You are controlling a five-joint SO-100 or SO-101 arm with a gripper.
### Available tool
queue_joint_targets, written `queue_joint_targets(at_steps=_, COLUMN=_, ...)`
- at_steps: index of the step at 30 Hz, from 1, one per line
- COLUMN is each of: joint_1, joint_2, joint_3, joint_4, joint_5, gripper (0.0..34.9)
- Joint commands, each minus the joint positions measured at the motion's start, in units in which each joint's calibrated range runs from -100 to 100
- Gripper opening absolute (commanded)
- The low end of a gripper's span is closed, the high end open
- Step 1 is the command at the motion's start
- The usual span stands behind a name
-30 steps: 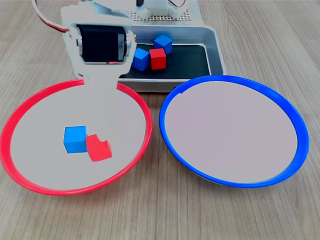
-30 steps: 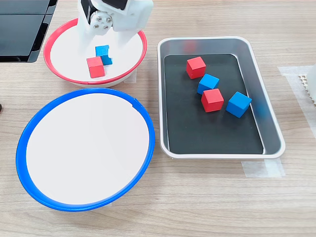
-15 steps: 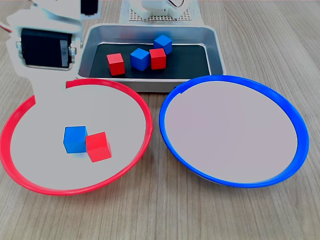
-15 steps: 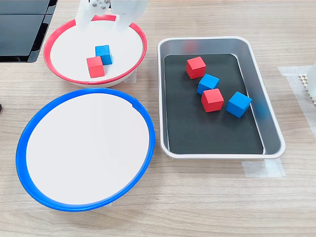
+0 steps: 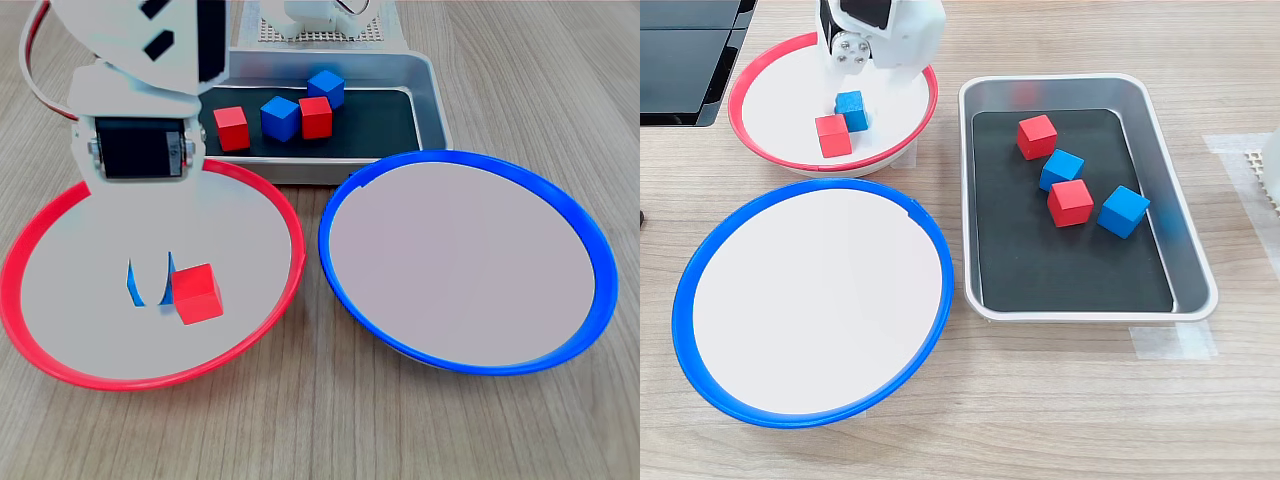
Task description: Resolve any anomalies and move all blocks to matching dishes
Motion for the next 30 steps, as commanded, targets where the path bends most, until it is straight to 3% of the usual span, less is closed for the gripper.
queue_joint_targets(at_steps=1, joint_1=-0.66, joint_2=0.57, joint_3=-3.69, joint_4=1.28, joint_5=0.83, gripper=14.3)
queue_joint_targets(at_steps=3, joint_1=-0.75, joint_2=0.91, joint_3=-4.14, joint_4=1.53, joint_5=0.93, gripper=12.7)
queue_joint_targets(at_steps=5, joint_1=-0.85, joint_2=1.08, joint_3=-4.69, joint_4=1.53, joint_5=0.93, gripper=2.8)
queue_joint_targets(at_steps=6, joint_1=-0.85, joint_2=1.0, joint_3=-4.78, joint_4=1.61, joint_5=0.93, gripper=0.4)
queue_joint_targets(at_steps=17, joint_1=-4.14, joint_2=-13.07, joint_3=-2.51, joint_4=6.15, joint_5=-2.05, gripper=0.4)
queue_joint_targets(at_steps=24, joint_1=-15.53, joint_2=-20.32, joint_3=2.5, joint_4=9.2, joint_5=-4.15, gripper=0.4)
queue_joint_targets(at_steps=30, joint_1=-24.94, joint_2=-17.51, joint_3=4.23, joint_4=5.49, joint_5=-5.62, gripper=1.2)
